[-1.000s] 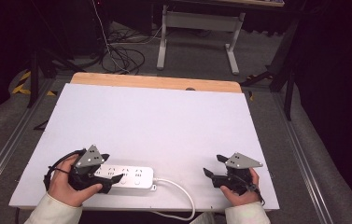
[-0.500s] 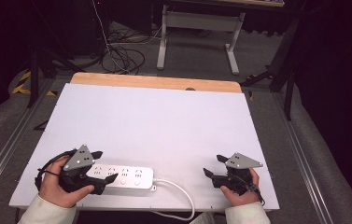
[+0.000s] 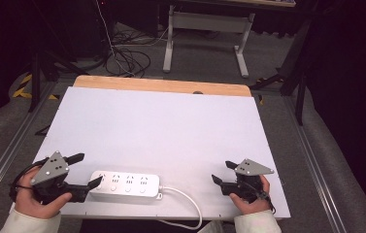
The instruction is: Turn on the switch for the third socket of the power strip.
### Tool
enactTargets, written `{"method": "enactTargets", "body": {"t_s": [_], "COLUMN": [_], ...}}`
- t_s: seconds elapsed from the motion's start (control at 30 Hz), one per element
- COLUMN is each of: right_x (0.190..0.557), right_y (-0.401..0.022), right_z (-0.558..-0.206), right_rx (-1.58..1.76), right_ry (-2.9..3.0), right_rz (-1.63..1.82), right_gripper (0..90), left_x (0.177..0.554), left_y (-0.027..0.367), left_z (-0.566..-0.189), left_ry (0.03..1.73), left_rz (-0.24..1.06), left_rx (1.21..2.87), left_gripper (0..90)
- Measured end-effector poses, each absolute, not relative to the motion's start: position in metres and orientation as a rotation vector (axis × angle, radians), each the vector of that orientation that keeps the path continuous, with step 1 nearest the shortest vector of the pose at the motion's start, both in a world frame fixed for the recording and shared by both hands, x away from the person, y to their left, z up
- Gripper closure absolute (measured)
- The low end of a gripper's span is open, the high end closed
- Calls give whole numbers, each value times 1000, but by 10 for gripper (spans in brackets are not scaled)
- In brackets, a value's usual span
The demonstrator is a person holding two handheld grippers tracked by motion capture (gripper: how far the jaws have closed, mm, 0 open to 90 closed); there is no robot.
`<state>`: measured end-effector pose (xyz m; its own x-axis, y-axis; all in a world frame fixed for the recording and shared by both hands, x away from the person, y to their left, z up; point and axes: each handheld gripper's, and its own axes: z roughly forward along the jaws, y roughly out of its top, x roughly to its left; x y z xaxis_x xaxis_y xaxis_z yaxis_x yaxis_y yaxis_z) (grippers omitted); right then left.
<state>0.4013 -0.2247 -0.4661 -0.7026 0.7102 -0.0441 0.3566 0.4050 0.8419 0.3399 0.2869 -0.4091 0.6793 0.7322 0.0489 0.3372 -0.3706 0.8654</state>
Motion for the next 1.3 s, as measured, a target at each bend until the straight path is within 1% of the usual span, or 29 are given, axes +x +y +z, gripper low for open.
{"method": "enactTargets", "body": {"t_s": [0.3, 0.47, 0.67, 0.83, 1.1, 1.2, 1.3], "right_x": [401, 401, 401, 401, 401, 401, 401], "right_y": [-225, -225, -225, -225, -225, -225, -225], "right_z": [-466, -466, -466, -466, -466, -466, -466], "right_rx": [916, 917, 916, 917, 917, 916, 917], "right_ry": [2270, 2269, 2270, 2269, 2270, 2271, 2269], "right_rz": [1216, 1217, 1214, 1217, 1218, 1218, 1220], "right_gripper": [289, 289, 289, 289, 289, 289, 289], "left_x": [334, 335, 334, 336, 338, 338, 337], "left_y": [311, 323, 334, 342, 352, 354, 355], "left_z": [-424, -434, -447, -456, -468, -472, -475], "left_ry": [821, 807, 828, 827, 902, 911, 903], "left_rz": [546, 531, 539, 555, 523, 511, 531], "left_rx": [1933, 1897, 1864, 1901, 1869, 1884, 1914], "left_gripper": [94, 62, 54, 48, 48, 48, 49]}}
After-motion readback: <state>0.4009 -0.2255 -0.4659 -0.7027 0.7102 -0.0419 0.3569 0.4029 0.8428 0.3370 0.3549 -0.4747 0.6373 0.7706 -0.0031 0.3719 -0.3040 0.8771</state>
